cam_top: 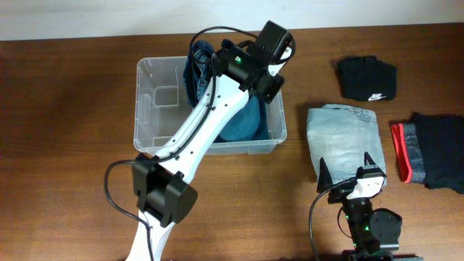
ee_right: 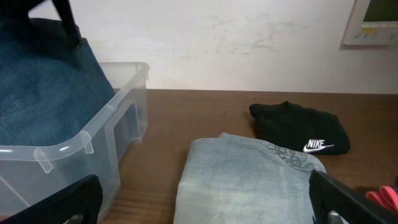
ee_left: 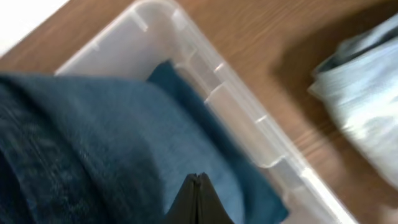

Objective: Pack container
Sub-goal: 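Reach the left gripper into the container and push the jeans down, then press and flatten the jeans inside the container with the left gripper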

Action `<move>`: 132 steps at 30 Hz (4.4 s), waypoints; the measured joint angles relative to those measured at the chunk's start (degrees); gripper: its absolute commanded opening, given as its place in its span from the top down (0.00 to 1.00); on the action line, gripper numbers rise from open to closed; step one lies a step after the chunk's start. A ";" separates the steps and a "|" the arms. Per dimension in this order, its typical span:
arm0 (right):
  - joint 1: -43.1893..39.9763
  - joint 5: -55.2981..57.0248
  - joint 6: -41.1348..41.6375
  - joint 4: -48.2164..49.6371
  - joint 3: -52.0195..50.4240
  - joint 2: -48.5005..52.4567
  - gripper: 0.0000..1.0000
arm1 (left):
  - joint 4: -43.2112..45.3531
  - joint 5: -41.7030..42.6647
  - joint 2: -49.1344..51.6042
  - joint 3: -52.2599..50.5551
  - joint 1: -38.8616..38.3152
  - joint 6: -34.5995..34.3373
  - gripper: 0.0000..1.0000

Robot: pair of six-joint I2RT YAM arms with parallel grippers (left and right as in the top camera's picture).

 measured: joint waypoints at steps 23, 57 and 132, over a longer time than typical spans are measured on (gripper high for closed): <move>0.00 0.00 0.02 0.00 0.00 0.00 0.01 | -16.68 -3.10 2.58 0.00 15.98 -1.97 0.99; 0.00 0.00 0.04 0.00 0.00 0.00 0.02 | -12.15 9.16 5.29 4.63 14.08 -4.81 0.99; 0.00 0.00 0.02 0.00 0.00 0.00 0.01 | -9.33 4.37 9.88 -0.26 19.69 -15.30 0.99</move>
